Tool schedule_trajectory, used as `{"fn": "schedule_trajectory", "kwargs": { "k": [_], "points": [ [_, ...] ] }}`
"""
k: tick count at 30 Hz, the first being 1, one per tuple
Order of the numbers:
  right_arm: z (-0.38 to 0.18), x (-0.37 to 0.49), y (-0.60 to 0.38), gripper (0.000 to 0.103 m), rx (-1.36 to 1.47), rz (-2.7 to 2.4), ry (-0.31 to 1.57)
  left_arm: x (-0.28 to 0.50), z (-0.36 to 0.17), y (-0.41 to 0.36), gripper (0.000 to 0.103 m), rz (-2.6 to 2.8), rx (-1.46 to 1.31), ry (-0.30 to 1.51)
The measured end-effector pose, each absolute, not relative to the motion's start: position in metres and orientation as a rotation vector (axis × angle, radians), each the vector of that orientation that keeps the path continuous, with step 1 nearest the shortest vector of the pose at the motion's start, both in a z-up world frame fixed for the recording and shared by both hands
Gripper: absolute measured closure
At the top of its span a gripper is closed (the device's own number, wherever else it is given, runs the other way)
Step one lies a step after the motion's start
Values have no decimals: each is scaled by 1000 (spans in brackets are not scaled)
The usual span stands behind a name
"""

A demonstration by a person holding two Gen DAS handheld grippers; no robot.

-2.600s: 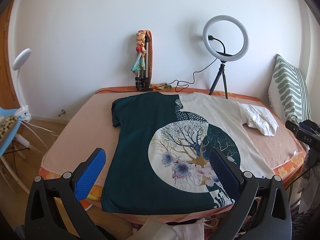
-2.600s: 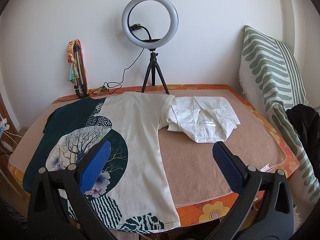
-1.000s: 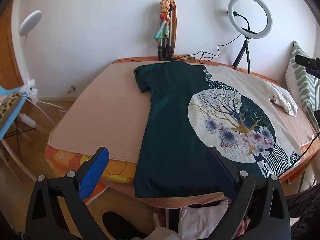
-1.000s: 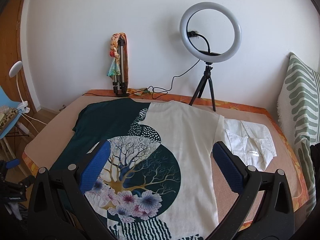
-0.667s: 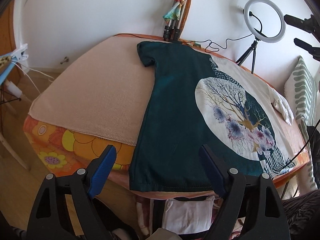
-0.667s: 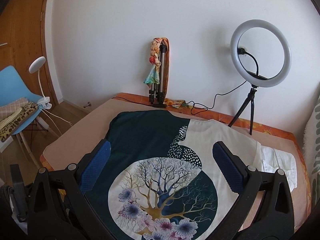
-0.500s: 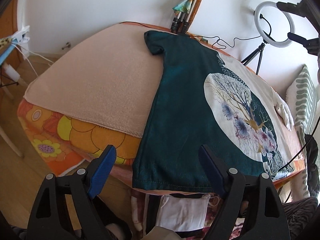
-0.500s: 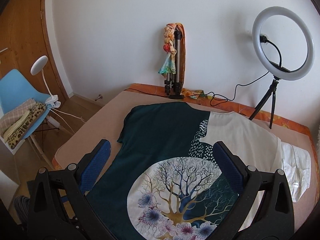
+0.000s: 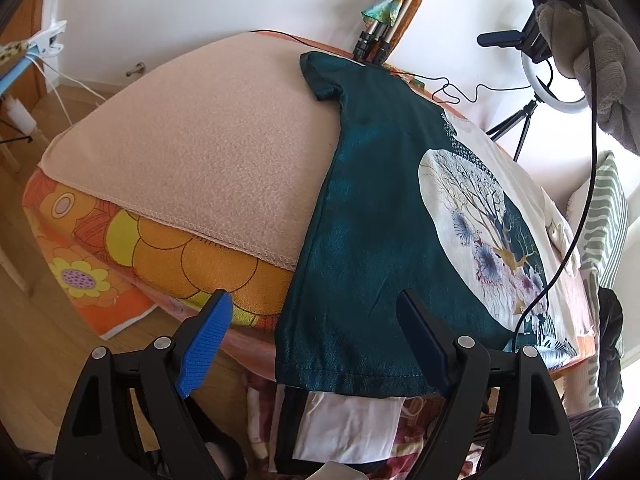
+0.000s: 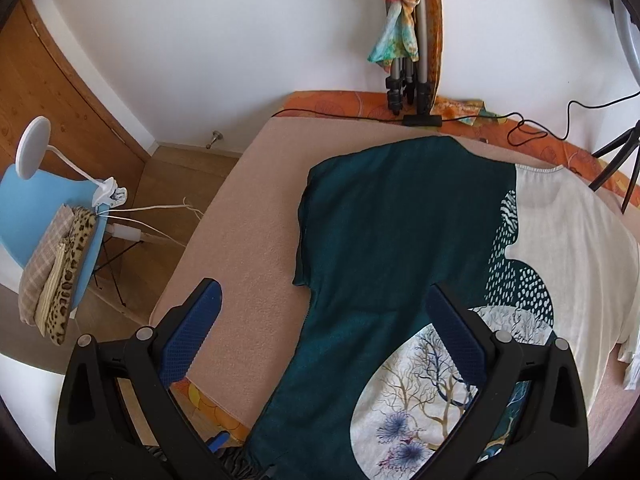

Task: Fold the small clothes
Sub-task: 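Move both tools over the dark green half of the T-shirt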

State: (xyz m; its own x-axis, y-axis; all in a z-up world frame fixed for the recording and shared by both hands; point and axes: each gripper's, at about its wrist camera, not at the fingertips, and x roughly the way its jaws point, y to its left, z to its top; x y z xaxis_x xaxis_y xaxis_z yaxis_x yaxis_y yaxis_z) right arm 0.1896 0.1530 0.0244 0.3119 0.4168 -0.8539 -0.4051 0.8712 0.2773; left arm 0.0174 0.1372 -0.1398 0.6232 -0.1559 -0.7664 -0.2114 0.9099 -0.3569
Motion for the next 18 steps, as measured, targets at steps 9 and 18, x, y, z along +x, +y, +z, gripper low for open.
{"fn": "schedule_trajectory", "kwargs": {
  "k": [9,18],
  "points": [
    [102,183,166,0,-104,485,1051,8,-142,143,30,35,-457,900],
    [112,224,192,0,-191,471,973,-1,-149,157,54,43,-573,904]
  ]
}}
